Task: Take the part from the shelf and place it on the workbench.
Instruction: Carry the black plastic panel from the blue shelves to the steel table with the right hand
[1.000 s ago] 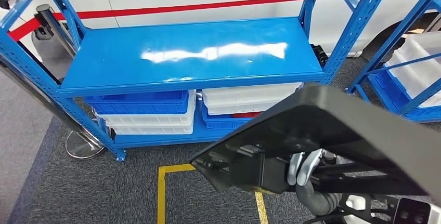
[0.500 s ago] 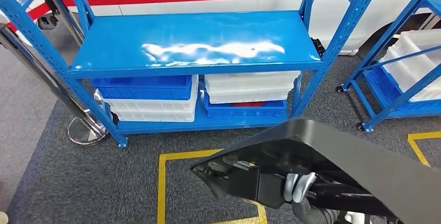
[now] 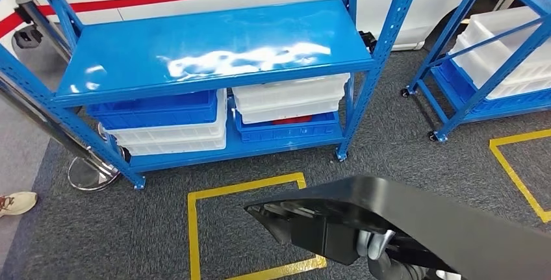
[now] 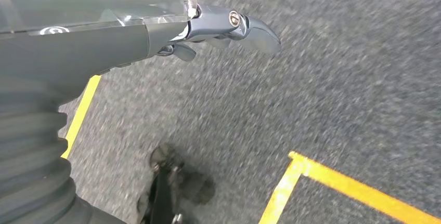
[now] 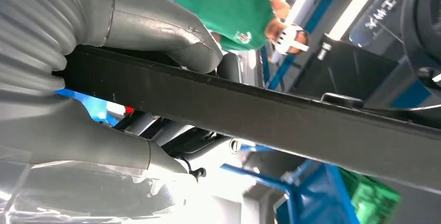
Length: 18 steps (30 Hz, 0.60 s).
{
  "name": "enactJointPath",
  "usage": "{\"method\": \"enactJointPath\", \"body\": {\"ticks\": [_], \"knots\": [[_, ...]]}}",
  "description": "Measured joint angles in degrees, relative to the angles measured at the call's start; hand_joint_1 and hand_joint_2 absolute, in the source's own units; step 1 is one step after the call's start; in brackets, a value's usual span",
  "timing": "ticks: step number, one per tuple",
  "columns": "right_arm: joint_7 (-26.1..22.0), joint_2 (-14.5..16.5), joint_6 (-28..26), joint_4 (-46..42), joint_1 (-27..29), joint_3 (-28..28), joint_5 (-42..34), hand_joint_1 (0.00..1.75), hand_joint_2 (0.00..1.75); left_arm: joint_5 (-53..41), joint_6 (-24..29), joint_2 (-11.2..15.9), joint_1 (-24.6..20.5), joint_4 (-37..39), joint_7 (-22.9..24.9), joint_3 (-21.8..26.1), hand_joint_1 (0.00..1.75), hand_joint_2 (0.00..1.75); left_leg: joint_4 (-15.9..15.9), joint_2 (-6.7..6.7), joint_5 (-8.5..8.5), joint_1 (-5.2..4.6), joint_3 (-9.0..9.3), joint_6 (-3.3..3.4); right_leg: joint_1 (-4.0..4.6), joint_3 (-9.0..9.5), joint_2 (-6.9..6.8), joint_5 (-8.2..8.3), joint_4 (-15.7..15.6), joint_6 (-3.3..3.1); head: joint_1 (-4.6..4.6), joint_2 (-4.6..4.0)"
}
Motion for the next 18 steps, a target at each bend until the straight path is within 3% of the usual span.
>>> {"method": "enactJointPath", "body": {"ticks": [2, 3, 4, 5, 6, 8, 10, 12, 13, 15, 16, 18], "knots": [[-0.01, -0.01, -0.09, 0.01, -0.28, 0.29, -0.3, 1.64, 1.75, 0.04, 1.47, 0.05, -0.01, -0.03, -0.17, 0.0, 0.0, 1.75, 7.76, -1.56, -3.46, 0.11, -3.64, -0.21, 0.03, -0.22, 0.96, 0.15, 0.05, -0.33, -0.01, 0.0], [0.0, -0.02, -0.06, 0.06, -0.37, 0.51, -0.41, 1.64, 1.75, 0.12, 2.19, 0.07, 0.05, -0.04, -0.22, 0.0, 0.0, 1.75, 11.04, -1.81, -4.35, 0.13, -5.29, -0.3, 0.04, -0.3, 1.52, 0.19, 0.13, -0.38, -0.01, 0.0], [0.0, -0.02, -0.02, 0.14, -0.48, 0.76, -0.46, 1.64, 1.75, 0.1, 2.8, 0.06, 0.09, -0.05, -0.25, 0.0, 0.0, 1.75, 12.46, -1.92, -4.08, 0.17, -6.13, -0.36, 0.04, -0.35, 2.12, 0.21, 0.23, -0.4, -0.01, 0.0], [0.0, -0.02, -0.05, 0.25, -0.65, 1.07, -0.47, 1.64, 1.75, 0.03, 3.28, 0.05, 0.13, -0.05, -0.27, 0.0, 0.0, 1.75, 11.71, -1.99, -2.73, 0.25, -5.96, -0.38, 0.03, -0.36, 2.72, 0.22, 0.37, -0.4, -0.01, 0.0], [0.01, -0.02, -0.15, 0.37, -0.88, 1.43, -0.43, 1.64, 1.75, -0.1, 3.6, 0.04, 0.13, -0.05, -0.29, 0.0, 0.0, 1.75, 8.85, -2.23, -0.55, 0.37, -4.81, -0.36, 0.01, -0.35, 3.35, 0.22, 0.53, -0.36, -0.01, 0.0], [0.03, -0.02, -0.67, 0.6, -1.35, 2.19, -0.29, 1.64, 1.75, -0.46, 3.75, 0.03, 0.14, -0.05, -0.33, -0.01, 0.0, 1.75, 1.48, -4.2, 3.05, 0.69, -1.81, -0.22, 0.04, -0.57, 4.53, 0.25, 1.0, -0.07, 0.0, 0.0], [0.05, -0.02, -1.34, 0.9, -1.58, 3.01, -0.11, 1.64, 1.75, -0.74, 3.69, -0.02, 0.23, -0.05, -0.29, -0.03, 0.0, 1.75, -2.22, -5.76, 3.92, 0.79, -0.43, 0.01, 0.03, -1.19, 5.68, 0.58, 1.3, 0.69, 0.02, 0.0], [0.07, -0.04, -1.91, 1.28, -1.54, 3.75, -0.06, 1.64, 1.75, -0.88, 3.63, -0.12, 0.31, -0.05, -0.25, -0.04, 0.0, 1.75, -2.65, -5.13, 4.04, 0.73, -0.47, 0.52, -0.05, -1.74, 6.76, 1.14, 1.19, 1.62, 0.04, 0.0], [0.06, -0.16, -2.37, 1.56, -1.58, 4.07, -0.26, 1.64, 1.75, -0.96, 3.63, -0.2, 0.3, -0.05, -0.23, -0.04, 0.0, 1.75, -2.9, -4.56, 4.31, 0.77, -0.47, 0.91, -0.08, -1.99, 6.57, 1.06, 1.41, 1.95, 0.06, 0.0], [0.05, -0.67, -3.68, 2.47, -2.33, 4.77, -1.08, 1.64, 1.75, -1.2, 3.78, -0.34, 0.32, -0.05, -0.16, -0.04, 0.0, 1.75, -3.39, -3.26, 4.85, 0.96, -0.55, 1.72, -0.17, -3.5, 4.5, -1.04, 4.53, 2.52, 0.22, 0.0], [0.04, -1.03, -4.27, 3.06, -2.77, 5.13, -1.56, 1.64, 1.75, -1.35, 3.9, -0.41, 0.4, -0.05, -0.09, -0.04, 0.0, 1.75, -3.46, -2.57, 5.01, 0.89, -0.63, 1.96, -0.31, -4.9, 3.08, -2.93, 7.66, 2.8, 0.3, 0.0], [0.04, -1.62, -5.06, 4.17, -3.1, 5.78, -2.05, 1.64, 1.75, -1.6, 4.05, -0.55, 0.71, -0.05, 0.01, -0.04, 0.0, 1.75, -3.4, -1.23, 5.1, 0.76, -0.94, 2.13, -0.53, -7.84, 1.77, -6.19, 14.57, 3.35, 0.37, 0.0]]}}
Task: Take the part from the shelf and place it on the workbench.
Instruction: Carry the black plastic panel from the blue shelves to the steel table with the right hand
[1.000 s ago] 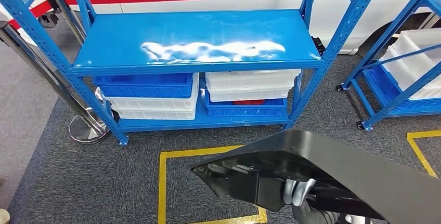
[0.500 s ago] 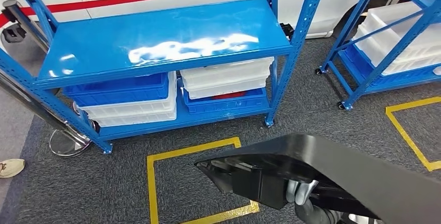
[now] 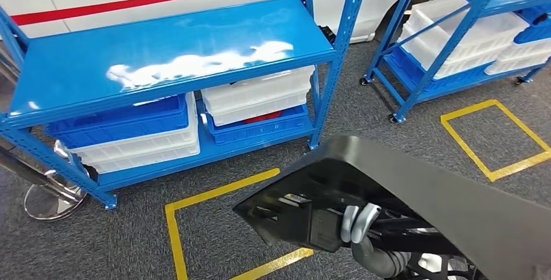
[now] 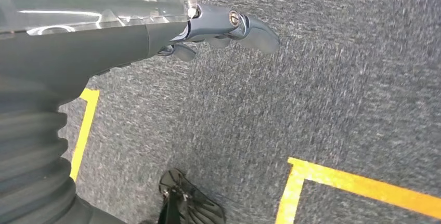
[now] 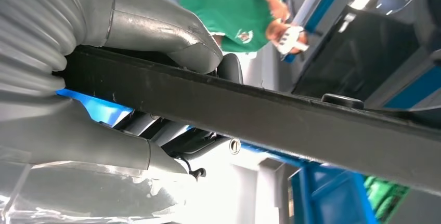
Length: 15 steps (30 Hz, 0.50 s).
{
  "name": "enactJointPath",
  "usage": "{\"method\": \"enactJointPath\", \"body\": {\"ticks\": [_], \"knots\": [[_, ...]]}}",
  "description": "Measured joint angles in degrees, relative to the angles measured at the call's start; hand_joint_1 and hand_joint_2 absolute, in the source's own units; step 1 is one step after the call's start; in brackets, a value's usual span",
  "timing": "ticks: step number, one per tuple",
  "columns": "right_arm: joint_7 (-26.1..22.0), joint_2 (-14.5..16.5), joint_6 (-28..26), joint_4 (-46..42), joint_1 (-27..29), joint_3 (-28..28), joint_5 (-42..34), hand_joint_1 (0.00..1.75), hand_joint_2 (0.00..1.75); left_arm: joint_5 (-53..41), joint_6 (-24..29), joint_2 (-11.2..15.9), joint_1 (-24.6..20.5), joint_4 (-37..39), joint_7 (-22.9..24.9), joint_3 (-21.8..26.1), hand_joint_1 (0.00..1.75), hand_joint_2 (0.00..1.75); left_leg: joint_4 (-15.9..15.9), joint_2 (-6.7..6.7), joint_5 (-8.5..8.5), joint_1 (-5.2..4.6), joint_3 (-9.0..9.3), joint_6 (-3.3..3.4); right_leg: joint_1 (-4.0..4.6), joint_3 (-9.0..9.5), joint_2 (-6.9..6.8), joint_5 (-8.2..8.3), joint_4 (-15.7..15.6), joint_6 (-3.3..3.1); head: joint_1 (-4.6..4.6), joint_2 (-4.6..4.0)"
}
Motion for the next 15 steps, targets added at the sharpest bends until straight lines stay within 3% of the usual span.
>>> {"method": "enactJointPath", "body": {"ticks": [1, 2, 4, 6, 7, 9, 10, 12, 14, 15], "knots": [[0.0, -0.27, -0.28, 0.38, 0.27, 0.32, 0.11, 1.64, 1.75, -0.14, 0.01, -0.14, 0.13, 0.0, 0.03, -0.01, 0.0, 1.75, 0.06, 0.66, 0.01, -0.05, -0.12, 0.02, -0.06, -0.59, -0.19, -0.42, 1.76, 0.16, 0.01, 0.0], [0.01, -0.53, -0.54, 0.63, 0.64, 0.63, 0.41, 1.64, 1.75, -0.25, 0.01, -0.32, 0.22, 0.0, 0.04, -0.02, 0.0, 1.75, 0.11, 1.29, 0.01, -0.09, -0.19, 0.01, -0.07, -0.12, -0.35, 0.19, 1.44, 0.2, 0.0, 0.0], [0.01, -1.03, -0.87, 0.78, 1.29, 1.26, 1.1, 1.64, 1.75, -0.48, 0.06, -0.84, 0.28, 0.0, 0.07, -0.08, 0.0, 1.75, 0.17, 2.42, -0.06, -0.22, -0.15, -0.08, 0.12, 3.79, -1.42, 3.43, -5.06, -0.2, 0.01, 0.0], [0.0, -1.53, -1.03, 0.75, 1.55, 1.67, 1.34, 1.64, 1.75, -0.73, 0.05, -1.44, 0.31, 0.0, 0.1, -0.15, 0.0, 1.75, 0.2, 3.42, -0.2, -0.55, -0.08, -0.41, 0.83, 7.47, -3.58, 5.38, -12.02, -1.2, -0.01, 0.0], [-0.02, -1.81, -1.08, 0.7, 1.64, 1.79, 1.36, 1.64, 1.75, -1.01, -0.1, -1.65, 0.32, 0.0, 0.1, -0.2, 0.0, 1.75, 0.2, 3.94, -0.27, -0.68, -0.04, -0.65, 1.16, 8.19, -4.24, 5.58, -13.68, -1.68, -0.02, 0.0], [-0.05, -2.36, -1.24, 0.5, 1.89, 1.93, 1.5, 1.64, 1.75, -1.83, -0.79, -1.88, 0.26, 0.03, 0.06, -0.47, 0.0, 1.75, 0.01, 4.99, -0.29, -0.82, 0.13, -1.18, 1.39, 8.05, -3.49, 5.67, -14.25, -2.46, -0.04, 0.0], [-0.06, -2.61, -1.5, 0.33, 2.0, 2.05, 1.79, 1.64, 1.75, -2.37, -1.33, -1.92, 0.16, 0.05, 0.02, -0.75, 0.0, 1.75, 0.1, 4.81, -0.51, -0.77, 0.22, -1.47, 1.24, 8.08, -2.94, 5.9, -14.57, -2.78, -0.05, 0.0], [-0.07, -2.84, -2.75, -0.03, 1.87, 2.83, 2.81, 1.64, 1.75, -3.45, -2.4, -1.97, 0.04, 0.12, -0.11, -1.43, 0.0, 1.75, 2.43, 2.4, -2.38, -0.58, -0.57, -1.96, 0.86, 8.26, -1.85, 6.43, -15.29, -3.5, -0.08, 0.0], [-0.07, -2.82, -4.32, -0.2, 1.68, 4.27, 3.94, 1.64, 1.75, -4.21, -3.11, -1.9, 0.14, 0.15, -0.21, -1.97, 0.0, 1.75, 9.19, -0.22, -6.2, -0.38, -3.46, -2.21, 0.71, 8.22, -0.66, 6.68, -15.46, -3.89, -0.1, 0.0], [-0.06, -2.79, -4.91, -0.24, 1.67, 5.07, 4.37, 1.64, 1.75, -4.44, -3.32, -1.85, 0.23, 0.15, -0.25, -2.21, 0.0, 1.75, 12.95, -0.61, -7.78, -0.36, -5.15, -2.31, 0.71, 8.13, 0.01, 6.72, -15.4, -3.99, -0.11, 0.0]]}}
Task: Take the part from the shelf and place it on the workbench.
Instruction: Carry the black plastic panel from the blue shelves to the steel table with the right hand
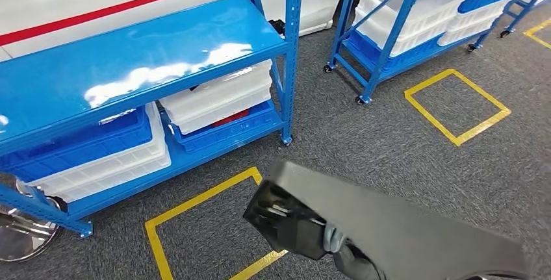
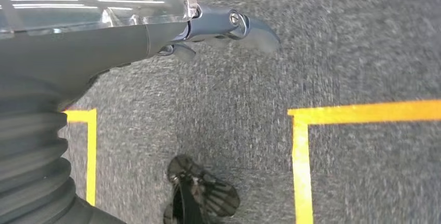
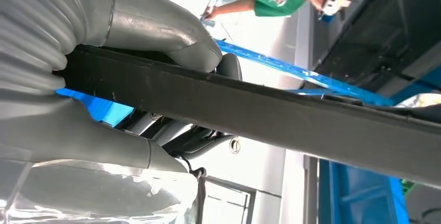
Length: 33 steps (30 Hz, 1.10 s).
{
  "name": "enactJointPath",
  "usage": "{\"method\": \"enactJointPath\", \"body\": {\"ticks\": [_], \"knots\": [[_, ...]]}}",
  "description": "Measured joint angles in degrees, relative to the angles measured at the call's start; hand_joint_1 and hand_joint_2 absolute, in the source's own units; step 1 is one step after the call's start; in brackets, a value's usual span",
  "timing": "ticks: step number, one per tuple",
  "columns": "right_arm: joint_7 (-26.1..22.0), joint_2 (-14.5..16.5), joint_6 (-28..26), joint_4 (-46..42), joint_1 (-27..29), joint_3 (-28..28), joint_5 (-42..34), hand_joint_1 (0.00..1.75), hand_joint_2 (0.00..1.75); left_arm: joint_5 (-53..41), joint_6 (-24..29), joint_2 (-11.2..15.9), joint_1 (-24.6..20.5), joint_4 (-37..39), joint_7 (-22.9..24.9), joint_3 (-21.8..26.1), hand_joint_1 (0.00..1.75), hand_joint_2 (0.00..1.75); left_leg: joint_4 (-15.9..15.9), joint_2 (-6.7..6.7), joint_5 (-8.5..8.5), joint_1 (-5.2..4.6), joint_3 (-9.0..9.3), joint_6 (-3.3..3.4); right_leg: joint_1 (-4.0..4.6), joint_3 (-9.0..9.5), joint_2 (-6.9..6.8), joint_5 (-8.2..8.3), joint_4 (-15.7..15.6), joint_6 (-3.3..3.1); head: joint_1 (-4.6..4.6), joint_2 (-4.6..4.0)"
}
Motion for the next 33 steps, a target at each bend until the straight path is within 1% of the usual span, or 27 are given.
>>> {"method": "enactJointPath", "body": {"ticks": [1, 2, 3, 4, 6, 7, 8, 9, 10, 11, 12, 14, 15, 16, 17, 18, 19, 21, 22, 23, 25, 26, 28, 29, 31, 32, 33], "knots": [[0.01, 0.01, -0.4, -0.02, 0.03, 0.74, 0.39, 1.64, 1.75, -0.22, -0.19, 0.04, 0.08, 0.01, -0.05, -0.25, 0.0, 1.75, 2.51, -0.14, -0.62, 0.02, -1.16, -0.11, -0.02, -0.06, 0.72, 0.03, 0.09, -0.01, 0.01, 0.0], [0.01, 0.0, -0.63, -0.03, 0.04, 1.39, 0.67, 1.64, 1.75, -0.44, -0.36, 0.07, 0.1, 0.01, -0.15, -0.5, 0.0, 1.75, 2.97, -0.18, -0.05, 0.06, -1.39, -0.2, -0.07, -0.11, 1.45, 0.03, 0.24, 0.01, 0.01, 0.0], [0.02, 0.0, -0.74, -0.04, 0.04, 1.91, 0.85, 1.64, 1.75, -0.59, -0.5, 0.09, 0.08, 0.01, -0.28, -0.73, 0.0, 1.75, 1.12, -0.31, 1.59, 0.16, -0.56, -0.28, -0.16, -0.13, 2.19, 0.01, 0.46, 0.08, 0.01, 0.0], [0.02, 0.0, -0.75, -0.08, 0.03, 2.31, 0.97, 1.64, 1.75, -0.71, -0.62, 0.13, 0.04, 0.02, -0.46, -0.91, 0.0, 1.75, -2.43, -0.87, 3.79, 0.34, 1.07, -0.36, -0.24, -0.18, 2.92, -0.08, 0.75, 0.23, 0.01, 0.0], [0.02, 0.0, -0.57, -0.23, -0.09, 2.76, 1.02, 1.64, 1.75, -0.8, -0.85, 0.21, -0.02, 0.02, -0.98, -1.18, 0.0, 1.75, -9.26, -3.18, 6.45, 0.74, 4.11, -0.37, -0.22, -0.63, 4.31, -0.31, 1.61, 0.78, 0.03, 0.0], [0.02, 0.0, -0.42, -0.38, -0.16, 2.91, 0.97, 1.64, 1.75, -0.78, -0.93, 0.24, -0.01, 0.02, -1.24, -1.26, 0.0, 1.75, -11.04, -4.03, 6.81, 0.85, 4.82, -0.24, -0.21, -0.97, 4.92, -0.33, 1.94, 1.14, 0.06, 0.0], [0.02, 0.0, -0.22, -0.51, -0.23, 3.01, 0.88, 1.64, 1.75, -0.75, -1.01, 0.25, -0.02, 0.02, -1.48, -1.33, 0.0, 1.75, -11.56, -4.33, 6.63, 0.79, 5.0, 0.02, -0.23, -1.3, 5.51, -0.21, 2.1, 1.52, 0.08, 0.0], [0.02, 0.0, 0.01, -0.63, -0.26, 3.1, 0.8, 1.64, 1.75, -0.72, -1.05, 0.26, -0.07, 0.02, -1.71, -1.37, 0.0, 1.75, -11.68, -3.82, 6.77, 0.7, 4.99, 0.42, -0.36, -1.57, 6.13, 0.01, 2.09, 1.92, 0.09, 0.0], [0.01, 0.0, 0.28, -0.72, -0.25, 3.17, 0.73, 1.64, 1.75, -0.68, -1.08, 0.26, -0.16, 0.03, -1.9, -1.43, 0.0, 1.75, -11.83, -3.19, 6.99, 0.65, 5.01, 0.85, -0.48, -1.76, 6.19, 0.11, 2.11, 2.27, 0.09, 0.0], [0.01, 0.0, 0.64, -0.75, -0.32, 3.23, 0.69, 1.64, 1.75, -0.63, -1.09, 0.25, -0.26, 0.03, -2.06, -1.49, 0.0, 1.75, -11.99, -2.57, 7.21, 0.63, 5.04, 1.27, -0.48, -2.08, 5.4, -0.22, 2.63, 2.58, 0.15, 0.0], [0.01, 0.02, 1.1, -0.77, -0.49, 3.3, 0.62, 1.64, 1.75, -0.51, -1.07, 0.24, -0.31, 0.04, -2.16, -1.54, 0.0, 1.75, -12.16, -1.89, 7.41, 0.64, 4.99, 1.64, -0.45, -2.79, 4.07, -1.17, 4.06, 2.82, 0.23, 0.0], [0.01, 0.22, 2.45, -0.63, -1.12, 3.45, 0.11, 1.64, 1.75, -0.14, -0.95, 0.23, -0.19, 0.04, -2.21, -1.6, 0.0, 1.75, -12.27, -0.46, 7.55, 0.48, 4.84, 1.98, -0.37, -5.65, 0.95, -4.69, 10.27, 3.16, 0.38, 0.0], [0.02, 0.44, 3.26, -0.37, -1.62, 3.53, -0.29, 1.64, 1.75, 0.07, -0.89, 0.23, -0.11, 0.04, -2.2, -1.6, 0.0, 1.75, -12.26, 0.34, 7.55, 0.37, 4.75, 2.03, -0.42, -7.41, 0.25, -6.35, 14.01, 3.26, 0.4, 0.0], [0.02, 0.73, 4.04, 0.05, -2.23, 3.63, -0.68, 1.64, 1.75, 0.24, -0.85, 0.24, -0.08, 0.04, -2.18, -1.59, 0.0, 1.75, -12.26, 1.15, 7.54, 0.27, 4.69, 2.04, -0.47, -8.67, -0.1, -7.27, 16.81, 3.3, 0.4, 0.0], [0.03, 1.08, 4.67, 0.56, -2.92, 3.71, -0.97, 1.64, 1.75, 0.39, -0.84, 0.25, -0.14, 0.05, -2.15, -1.57, 0.0, 1.75, -12.25, 1.92, 7.53, 0.2, 4.65, 2.05, -0.51, -8.98, -0.29, -7.13, 17.72, 3.25, 0.4, 0.0], [0.04, 1.44, 5.15, 1.07, -3.65, 3.79, -1.15, 1.64, 1.75, 0.51, -0.84, 0.25, -0.27, 0.05, -2.12, -1.57, 0.0, 1.75, -12.24, 2.61, 7.51, 0.13, 4.67, 2.04, -0.52, -8.15, -0.49, -6.0, 16.41, 3.11, 0.4, 0.0], [0.06, 1.81, 5.5, 1.5, -4.39, 3.85, -1.31, 1.64, 1.75, 0.65, -0.84, 0.25, -0.43, 0.07, -2.09, -1.57, 0.0, 1.75, -12.25, 3.24, 7.47, 0.07, 4.74, 2.01, -0.46, -6.24, -0.99, -4.21, 13.07, 2.84, 0.4, 0.0], [0.17, 2.52, 6.03, 2.11, -6.0, 3.95, -1.97, 1.64, 1.75, 0.92, -0.79, 0.22, -0.74, 0.15, -2.02, -1.57, 0.0, 1.75, -12.25, 4.33, 7.35, -0.12, 4.9, 1.82, 0.13, -2.1, -3.44, -1.7, 5.32, 2.02, 0.39, 0.0], [0.3, 2.87, 6.28, 2.37, -6.82, 3.99, -2.47, 1.64, 1.75, 1.02, -0.74, 0.2, -0.85, 0.22, -1.97, -1.56, 0.0, 1.75, -12.27, 4.86, 7.28, -0.2, 4.96, 1.62, 0.53, -0.92, -4.35, -1.22, 2.89, 1.58, 0.39, 0.0], [0.51, 3.19, 6.57, 2.59, -7.52, 4.01, -3.02, 1.64, 1.75, 1.1, -0.7, 0.17, -0.95, 0.28, -1.91, -1.56, 0.0, 1.75, -12.33, 5.4, 7.23, -0.26, 5.03, 1.38, 0.87, -0.58, -4.79, -1.28, 1.86, 1.23, 0.38, 0.0], [1.36, 3.68, 7.23, 2.94, -8.37, 4.01, -3.89, 1.64, 1.75, 1.31, -0.6, 0.12, -1.17, 0.43, -1.73, -1.53, 0.0, 1.75, -12.61, 6.43, 7.13, -0.34, 5.29, 0.79, 0.98, -0.59, -3.58, -1.0, 1.4, 0.67, 0.37, 0.0], [1.82, 3.87, 7.51, 3.05, -8.6, 4.0, -4.16, 1.64, 1.75, 1.41, -0.54, 0.09, -1.32, 0.48, -1.61, -1.51, 0.0, 1.75, -12.47, 5.99, 6.85, -0.29, 5.38, 0.49, 0.82, -0.39, -2.95, -0.74, 0.96, 0.4, 0.37, 0.0], [2.42, 4.43, 7.86, 3.32, -9.2, 3.99, -4.52, 1.64, 1.75, 1.6, -0.38, 0.01, -1.53, 0.61, -1.35, -1.42, 0.0, 1.75, -9.58, 3.37, 4.85, -0.18, 4.25, 0.05, 0.47, 0.04, -1.68, -0.25, 0.12, -0.15, 0.31, 0.0], [2.56, 4.75, 7.93, 3.49, -9.51, 4.0, -4.67, 1.64, 1.75, 1.7, -0.29, -0.01, -1.53, 0.64, -1.21, -1.35, 0.0, 1.75, -6.82, 1.75, 3.34, -0.06, 3.0, -0.03, 0.46, 0.1, -1.12, -0.15, -0.02, -0.31, 0.3, 0.0], [3.1, 5.3, 8.3, 3.96, -9.94, 4.0, -4.98, 1.64, 1.75, 2.15, -0.01, -0.02, -1.38, 0.72, -0.83, -1.1, 0.0, 1.75, -0.16, 0.41, 0.73, -0.05, -0.39, -0.08, 0.53, 0.06, 0.33, -0.11, 0.05, -0.55, 0.27, 0.0], [3.46, 5.45, 8.53, 4.23, -10.01, 4.0, -5.14, 1.64, 1.75, 2.48, 0.2, -0.02, -1.32, 0.78, -0.56, -0.9, 0.0, 1.75, 1.57, 0.18, 0.72, -0.04, -1.46, -0.08, 0.55, 0.07, 1.13, -0.11, 0.14, -0.58, 0.28, 0.0], [3.89, 5.6, 8.74, 4.48, -10.09, 4.0, -5.35, 1.64, 1.75, 2.86, 0.4, -0.03, -1.3, 0.83, -0.31, -0.68, 0.0, 1.75, 1.62, 0.0, 1.71, -0.02, -1.79, -0.07, 0.54, 0.08, 2.0, -0.15, 0.29, -0.55, 0.28, 0.0]]}}
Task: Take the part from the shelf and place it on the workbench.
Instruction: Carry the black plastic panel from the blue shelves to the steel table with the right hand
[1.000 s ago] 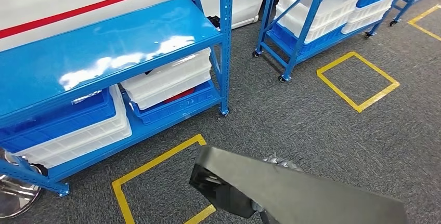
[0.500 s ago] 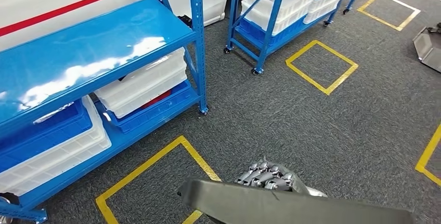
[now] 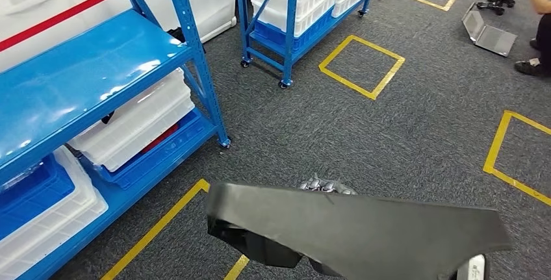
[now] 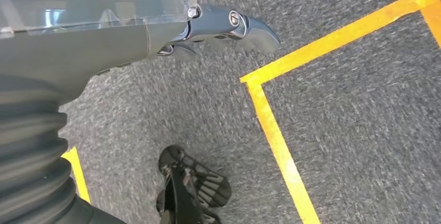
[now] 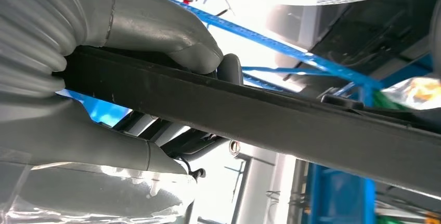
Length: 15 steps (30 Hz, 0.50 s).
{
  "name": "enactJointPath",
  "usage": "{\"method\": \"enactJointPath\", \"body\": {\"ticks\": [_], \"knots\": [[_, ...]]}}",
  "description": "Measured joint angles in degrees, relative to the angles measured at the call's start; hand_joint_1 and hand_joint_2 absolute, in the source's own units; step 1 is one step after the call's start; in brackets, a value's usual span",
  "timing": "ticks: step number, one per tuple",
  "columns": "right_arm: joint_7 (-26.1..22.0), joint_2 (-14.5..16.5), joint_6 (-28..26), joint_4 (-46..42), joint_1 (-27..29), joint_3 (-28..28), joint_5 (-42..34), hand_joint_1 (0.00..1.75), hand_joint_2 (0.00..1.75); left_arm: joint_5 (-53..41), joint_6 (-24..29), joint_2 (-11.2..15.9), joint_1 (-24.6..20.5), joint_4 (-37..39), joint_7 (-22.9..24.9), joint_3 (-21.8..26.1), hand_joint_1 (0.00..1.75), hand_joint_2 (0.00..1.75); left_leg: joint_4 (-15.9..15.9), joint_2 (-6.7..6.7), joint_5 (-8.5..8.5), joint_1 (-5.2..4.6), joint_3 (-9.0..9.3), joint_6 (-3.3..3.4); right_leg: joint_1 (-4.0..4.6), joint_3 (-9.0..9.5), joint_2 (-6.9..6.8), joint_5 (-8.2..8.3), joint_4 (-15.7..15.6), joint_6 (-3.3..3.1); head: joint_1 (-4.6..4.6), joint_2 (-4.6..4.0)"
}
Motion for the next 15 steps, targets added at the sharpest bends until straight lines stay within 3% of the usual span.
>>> {"method": "enactJointPath", "body": {"ticks": [2, 4, 6, 8, 10, 12, 14, 15], "knots": [[0.54, 0.38, 0.14, 0.38, -0.3, -0.01, -0.5, 1.64, 1.75, 0.47, 0.25, -0.01, -0.09, 0.07, 0.33, 0.34, 0.0, 1.75, -5.63, -0.87, 4.18, 0.18, 1.98, 0.04, -0.15, -0.02, 1.58, -0.25, 0.51, 0.25, 0.01, -0.01], [0.75, 0.79, 0.13, 0.62, -0.79, -0.04, -0.85, 1.64, 1.75, 0.58, 0.27, -0.01, -0.2, 0.09, 0.37, 0.55, 0.0, 1.75, -11.23, -3.34, 6.56, 0.49, 4.25, 0.1, -0.22, -0.43, 2.91, -0.59, 1.27, 0.74, 0.03, 0.0], [0.85, 1.02, 0.14, 0.77, -1.09, -0.1, -1.02, 1.64, 1.75, 0.47, 0.49, -0.01, -0.27, 0.14, 0.4, 0.77, 0.0, 1.75, -12.76, -4.6, 6.53, 0.48, 4.87, 0.44, -0.39, -1.1, 4.12, -0.59, 1.7, 1.39, 0.04, 0.01], [1.1, 1.11, 0.15, 0.79, -1.14, -0.29, -1.16, 1.64, 1.75, 0.07, 0.99, -0.05, -0.39, 0.15, 0.43, 0.88, 0.0, 1.75, -13.14, -3.6, 6.72, 0.38, 4.95, 1.11, -0.65, -1.51, 5.08, -0.44, 1.76, 2.03, 0.03, 0.01], [1.4, 1.14, 0.15, 0.73, -1.12, -0.58, -1.18, 1.64, 1.75, -0.51, 1.58, -0.14, -0.56, 0.15, 0.45, 0.87, 0.0, 1.75, -13.55, -2.32, 6.95, 0.44, 5.09, 1.81, -0.51, -2.47, 2.82, -1.72, 3.74, 2.58, 0.14, 0.01], [1.59, 1.21, 0.1, 0.63, -1.02, -0.75, -0.86, 1.64, 1.75, -1.01, 1.92, -0.18, -0.5, 0.15, 0.49, 0.86, 0.0, 1.75, -13.75, -0.83, 6.95, 0.29, 5.19, 2.29, -0.47, -5.44, -0.84, -5.04, 9.89, 3.04, 0.26, 0.0], [1.82, 1.29, 0.04, 0.47, -0.74, -0.77, -0.34, 1.64, 1.75, -1.47, 1.89, -0.17, -0.29, 0.15, 0.77, 0.81, 0.0, 1.75, -13.75, 0.73, 6.82, 0.06, 5.19, 2.5, -0.76, -8.88, -2.06, -7.63, 16.63, 3.34, 0.27, 0.0], [1.97, 1.31, 0.01, 0.35, -0.59, -0.79, -0.14, 1.64, 1.75, -1.71, 1.75, -0.16, -0.25, 0.15, 1.0, 0.75, 0.0, 1.75, -13.75, 1.45, 6.75, -0.01, 5.21, 2.53, -0.87, -9.61, -2.21, -7.67, 17.99, 3.38, 0.27, 0.01]]}}
